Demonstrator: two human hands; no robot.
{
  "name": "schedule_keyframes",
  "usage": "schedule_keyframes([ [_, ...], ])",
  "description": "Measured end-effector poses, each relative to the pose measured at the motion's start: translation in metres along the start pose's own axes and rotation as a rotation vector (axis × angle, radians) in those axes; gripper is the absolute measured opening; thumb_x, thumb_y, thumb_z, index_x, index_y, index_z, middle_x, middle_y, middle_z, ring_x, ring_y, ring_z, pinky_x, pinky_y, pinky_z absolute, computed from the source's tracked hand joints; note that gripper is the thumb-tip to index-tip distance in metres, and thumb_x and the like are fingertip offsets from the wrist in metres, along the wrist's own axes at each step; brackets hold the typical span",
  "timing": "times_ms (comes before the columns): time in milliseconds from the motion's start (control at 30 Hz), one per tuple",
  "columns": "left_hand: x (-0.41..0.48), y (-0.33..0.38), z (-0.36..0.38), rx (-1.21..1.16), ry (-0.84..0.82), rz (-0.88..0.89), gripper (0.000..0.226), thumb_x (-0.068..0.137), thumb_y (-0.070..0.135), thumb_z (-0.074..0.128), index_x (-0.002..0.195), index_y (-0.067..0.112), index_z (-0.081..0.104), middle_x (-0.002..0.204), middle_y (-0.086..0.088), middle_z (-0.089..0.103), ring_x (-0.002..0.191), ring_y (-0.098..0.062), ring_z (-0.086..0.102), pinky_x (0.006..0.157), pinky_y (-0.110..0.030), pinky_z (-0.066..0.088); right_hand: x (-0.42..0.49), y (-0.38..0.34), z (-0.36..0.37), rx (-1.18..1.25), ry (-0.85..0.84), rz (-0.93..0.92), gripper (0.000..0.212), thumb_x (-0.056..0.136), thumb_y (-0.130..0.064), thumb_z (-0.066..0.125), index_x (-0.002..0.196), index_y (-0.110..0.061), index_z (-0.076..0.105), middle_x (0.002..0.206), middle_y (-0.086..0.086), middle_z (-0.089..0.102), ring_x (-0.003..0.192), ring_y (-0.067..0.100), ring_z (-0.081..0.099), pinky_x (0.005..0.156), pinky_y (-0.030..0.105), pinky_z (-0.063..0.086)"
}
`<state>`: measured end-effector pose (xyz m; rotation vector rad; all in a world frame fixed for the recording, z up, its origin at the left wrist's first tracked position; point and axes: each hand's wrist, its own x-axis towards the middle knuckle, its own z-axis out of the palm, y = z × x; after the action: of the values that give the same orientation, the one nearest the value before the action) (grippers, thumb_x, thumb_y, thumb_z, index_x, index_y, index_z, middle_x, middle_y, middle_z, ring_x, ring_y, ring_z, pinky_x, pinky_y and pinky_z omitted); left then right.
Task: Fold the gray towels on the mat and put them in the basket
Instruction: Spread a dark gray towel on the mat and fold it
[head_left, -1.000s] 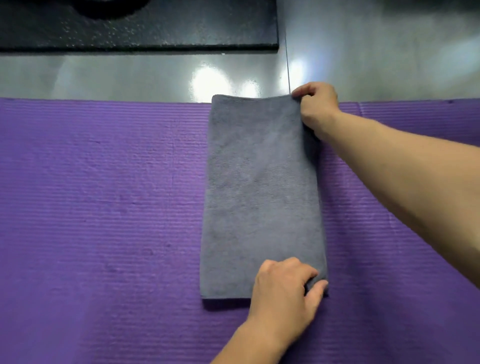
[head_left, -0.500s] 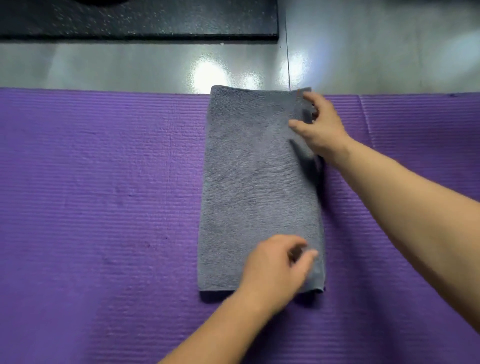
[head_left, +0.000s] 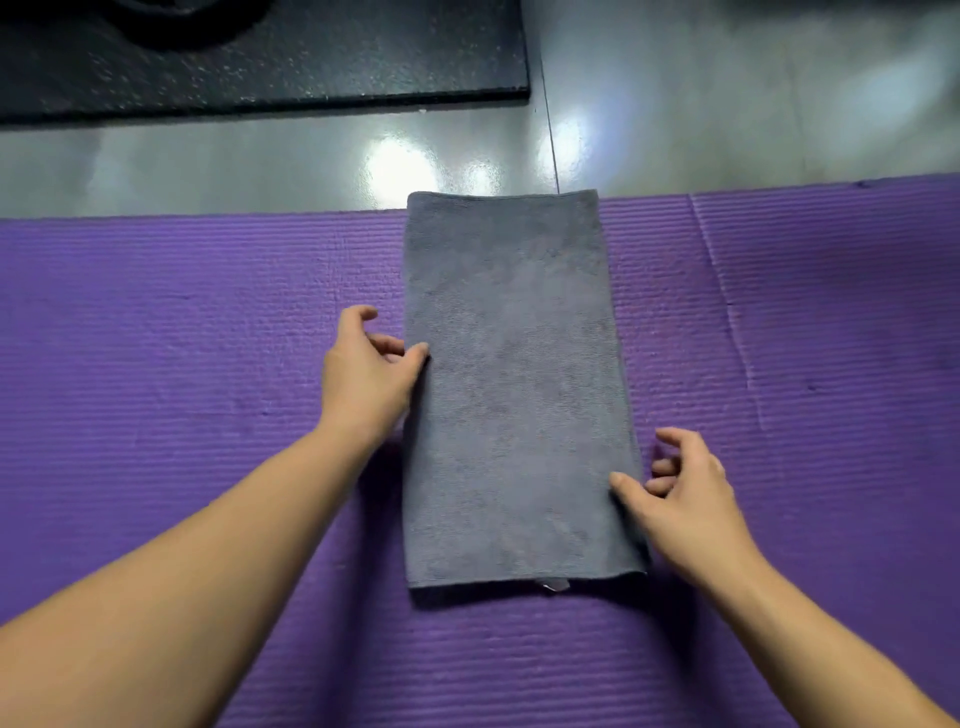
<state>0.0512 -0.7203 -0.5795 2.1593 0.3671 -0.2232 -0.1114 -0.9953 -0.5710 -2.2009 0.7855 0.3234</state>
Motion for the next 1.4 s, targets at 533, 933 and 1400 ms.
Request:
schedule_keyframes([
  [533,-0.043,-0.038,-0.033,-0.230,0.071,-0.422,0.023,0.052,0.034,0.066,0.057,0.012,0.059,0.061,-0.015,0.056,0.056,-0.031,0.060,0.058,-0.054,0.057,0.045,0.000,-0.038,0.250,0.127,-0.005,0.026,0.084,-0.017,0.079,0.106,-0.016,0.065,0.079,-0.001,0.064,0.067,0.014,0.057,0.061,0.022,0.048],
  [933,-0.012,-0.061,-0.086,-0.277,0.302,-0.493,0.077,0.068,0.040,0.088,0.129,0.018,0.046,0.126,-0.013,0.061,0.099,-0.035,0.069,0.053,-0.033,0.053,0.041,-0.007,-0.015,0.232,0.092,-0.004,0.053,0.089,-0.023,0.073,0.134,-0.017,0.045,0.115,-0.004,0.062,0.104,0.017,0.061,0.089,0.031,0.045],
  [1400,-0.050,-0.044,-0.102,0.341,-0.254,-0.299,0.061,0.071,0.050,0.083,0.106,0.015,0.049,0.082,-0.007,0.068,0.066,-0.025,0.063,0.071,-0.044,0.056,0.098,-0.036,-0.041,-0.045,0.254,-0.218,0.045,0.093,-0.028,0.067,0.134,-0.021,0.052,0.127,0.005,0.065,0.114,0.030,0.061,0.095,0.040,0.044],
])
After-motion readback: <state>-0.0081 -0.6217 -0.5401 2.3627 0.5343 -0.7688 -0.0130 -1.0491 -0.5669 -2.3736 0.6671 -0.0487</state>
